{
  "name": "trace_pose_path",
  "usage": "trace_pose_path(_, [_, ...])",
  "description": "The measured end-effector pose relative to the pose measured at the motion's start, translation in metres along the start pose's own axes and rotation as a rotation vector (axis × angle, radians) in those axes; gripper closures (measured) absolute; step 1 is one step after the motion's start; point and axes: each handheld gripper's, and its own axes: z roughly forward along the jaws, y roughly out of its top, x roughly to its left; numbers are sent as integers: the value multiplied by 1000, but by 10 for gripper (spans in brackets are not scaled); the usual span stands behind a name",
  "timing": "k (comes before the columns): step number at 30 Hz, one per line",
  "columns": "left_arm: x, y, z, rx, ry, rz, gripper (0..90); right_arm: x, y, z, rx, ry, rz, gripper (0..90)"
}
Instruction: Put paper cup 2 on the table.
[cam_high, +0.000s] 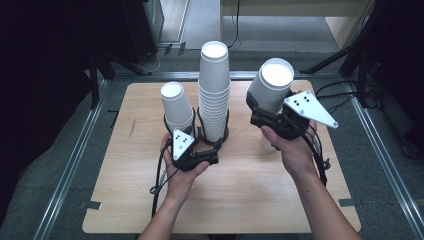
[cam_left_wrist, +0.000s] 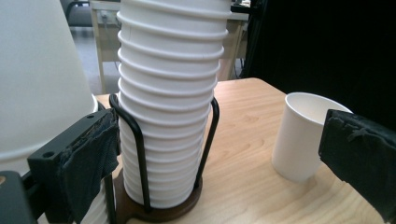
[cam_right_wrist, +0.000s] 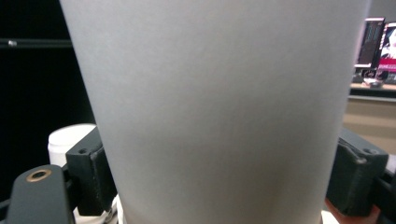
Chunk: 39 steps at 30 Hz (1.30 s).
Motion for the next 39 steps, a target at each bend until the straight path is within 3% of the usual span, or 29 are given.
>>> trace_pose_path(4, [3, -5, -6, 10, -11, -18, 0, -1, -19, -6, 29, -8, -7, 142])
trace_pose_path(11, [3, -15, -16, 38, -35, -39, 0, 1, -54, -17, 66, -68, -81, 144])
trace_pose_path(23, [3, -25, -26, 98, -89, -45, 0, 11, -109, -33, 120, -112, -271, 145])
trace_pose_path(27, [4, -26, -28, 107, -127, -65, 0, 14, -127, -37, 139, -133, -318, 145])
trace_pose_path(31, [4, -27, -29, 114, -162, -74, 0, 17, -145, -40, 157, -150, -393, 145])
trace_pose_path(34, [3, -27, -30, 113, -179, -75, 0, 20, -156, -41, 170, -155, -481, 145])
trace_pose_path(39, [5, -30, -27, 132, -219, -100, 0, 24, -172, -41, 185, -172, -545, 145])
